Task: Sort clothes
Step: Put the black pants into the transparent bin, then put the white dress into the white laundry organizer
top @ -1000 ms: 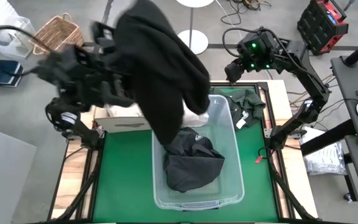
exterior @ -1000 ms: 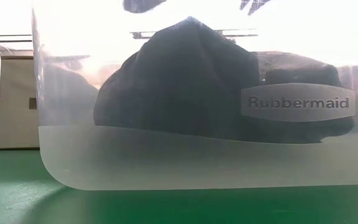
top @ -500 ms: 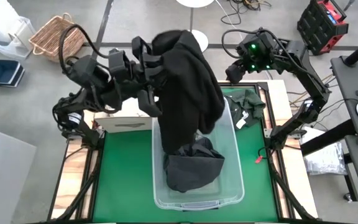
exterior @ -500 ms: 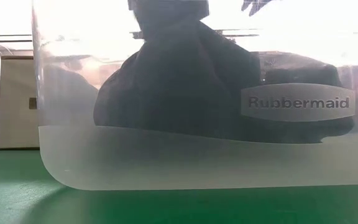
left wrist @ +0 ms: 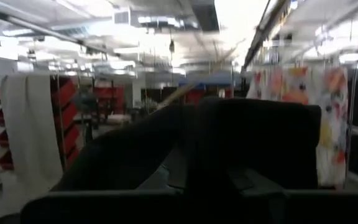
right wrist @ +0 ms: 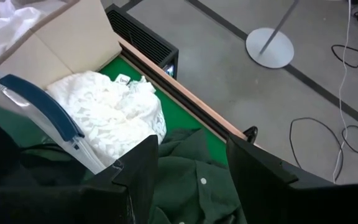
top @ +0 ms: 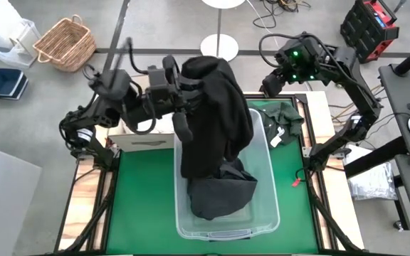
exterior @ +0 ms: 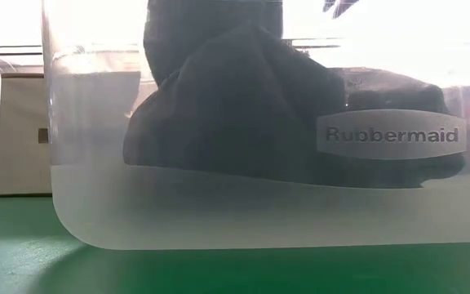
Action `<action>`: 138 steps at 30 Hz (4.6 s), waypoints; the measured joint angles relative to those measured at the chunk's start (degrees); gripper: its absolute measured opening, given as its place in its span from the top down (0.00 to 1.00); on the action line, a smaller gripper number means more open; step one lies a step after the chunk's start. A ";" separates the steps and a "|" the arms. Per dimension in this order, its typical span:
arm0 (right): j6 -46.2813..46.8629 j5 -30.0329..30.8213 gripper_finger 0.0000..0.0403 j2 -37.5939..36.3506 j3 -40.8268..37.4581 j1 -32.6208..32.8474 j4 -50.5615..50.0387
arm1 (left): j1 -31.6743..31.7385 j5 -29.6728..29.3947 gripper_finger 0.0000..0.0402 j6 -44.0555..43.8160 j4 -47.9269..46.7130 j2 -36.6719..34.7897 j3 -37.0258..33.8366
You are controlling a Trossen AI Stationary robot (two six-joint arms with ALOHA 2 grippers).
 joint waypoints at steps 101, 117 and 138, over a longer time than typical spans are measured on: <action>1.53 0.05 0.55 -2.32 -1.25 0.00 -3.01 | 7.52 30.65 0.68 -7.77 -47.76 18.88 -0.26; 1.44 0.07 0.55 -2.32 -1.25 0.00 -2.99 | 8.76 27.16 0.47 -5.68 -47.40 15.99 -0.28; 10.50 5.46 0.55 -2.37 -16.18 -7.10 -3.18 | 7.61 6.47 0.47 -5.42 -40.13 -4.69 -0.26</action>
